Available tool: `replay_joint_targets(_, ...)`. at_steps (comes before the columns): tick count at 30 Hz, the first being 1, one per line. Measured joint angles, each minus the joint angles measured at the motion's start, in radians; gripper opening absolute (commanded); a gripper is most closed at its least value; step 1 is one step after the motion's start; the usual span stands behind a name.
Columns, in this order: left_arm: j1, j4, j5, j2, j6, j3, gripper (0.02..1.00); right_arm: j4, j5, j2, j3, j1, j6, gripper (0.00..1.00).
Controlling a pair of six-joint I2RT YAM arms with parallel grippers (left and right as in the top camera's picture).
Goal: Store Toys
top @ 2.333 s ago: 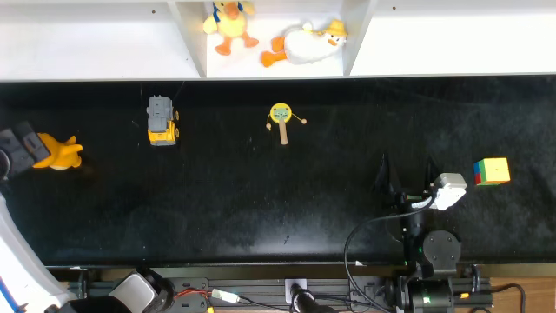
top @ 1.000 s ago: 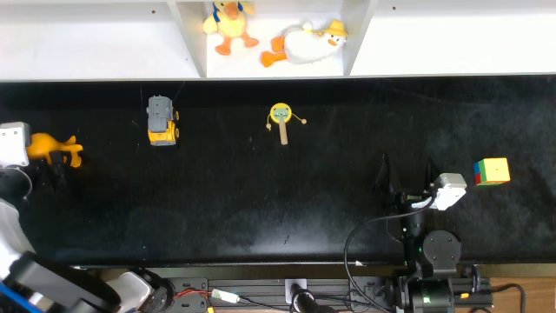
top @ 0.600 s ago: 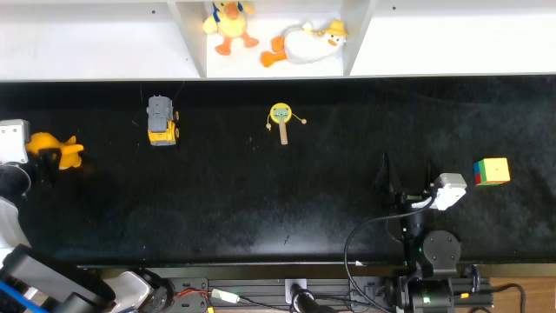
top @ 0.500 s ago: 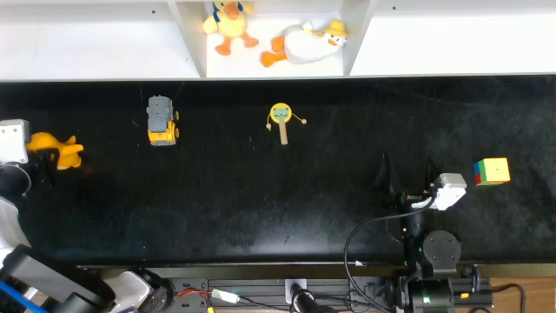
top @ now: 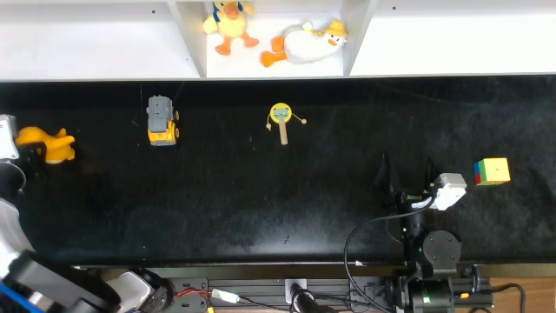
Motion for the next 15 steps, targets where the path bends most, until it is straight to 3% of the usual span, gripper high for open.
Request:
replay_joint_targets(9,-0.122,0.159,0.077,-0.070,-0.091,0.066,0.316,0.000,0.000,0.000,0.000,0.000,0.000,0.996)
replay_joint_targets(15,-0.235,0.303,0.062,-0.058,-0.151,0.069,0.336,0.000,0.000,0.000,0.000,0.000,0.000,0.993)
